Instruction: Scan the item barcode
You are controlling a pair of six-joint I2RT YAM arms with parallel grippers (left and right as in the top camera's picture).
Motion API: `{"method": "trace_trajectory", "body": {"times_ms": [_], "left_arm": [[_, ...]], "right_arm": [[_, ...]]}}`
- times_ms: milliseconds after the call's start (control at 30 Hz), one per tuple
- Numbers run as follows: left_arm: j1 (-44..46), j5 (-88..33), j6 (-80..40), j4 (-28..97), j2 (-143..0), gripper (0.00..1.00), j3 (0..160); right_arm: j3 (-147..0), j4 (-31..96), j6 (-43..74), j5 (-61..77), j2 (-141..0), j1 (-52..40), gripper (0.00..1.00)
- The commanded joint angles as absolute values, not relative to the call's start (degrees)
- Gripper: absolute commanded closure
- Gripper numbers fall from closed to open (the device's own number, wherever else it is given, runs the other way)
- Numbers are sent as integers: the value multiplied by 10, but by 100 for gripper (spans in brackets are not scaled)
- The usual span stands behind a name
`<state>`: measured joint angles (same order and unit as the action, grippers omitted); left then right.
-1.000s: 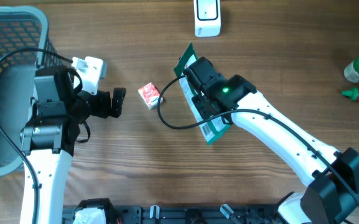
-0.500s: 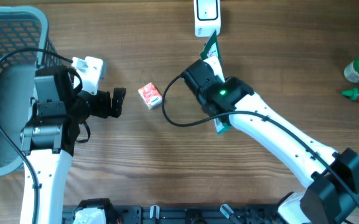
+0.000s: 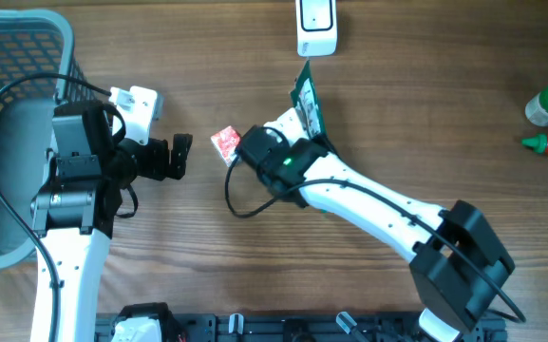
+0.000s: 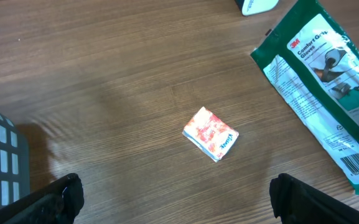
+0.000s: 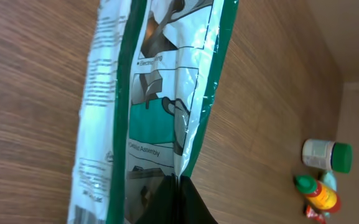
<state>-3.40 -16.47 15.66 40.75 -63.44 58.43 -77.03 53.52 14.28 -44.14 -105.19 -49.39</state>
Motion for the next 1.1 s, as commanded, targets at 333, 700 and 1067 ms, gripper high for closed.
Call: {"method": "trace_trajectory", "body": {"times_ms": [333, 700, 1067], "left_arm": [[-37, -175, 151, 406, -635, 0, 581], [-37, -175, 152, 406, -635, 0, 581], [-37, -176, 151, 406, -635, 0, 581]], "right_arm": [[-772, 519, 180, -251, -1060, -515, 96], [-773, 481, 182, -10, -1058, -516, 96], [-773, 467, 187, -21, -1048, -497, 96]]}}
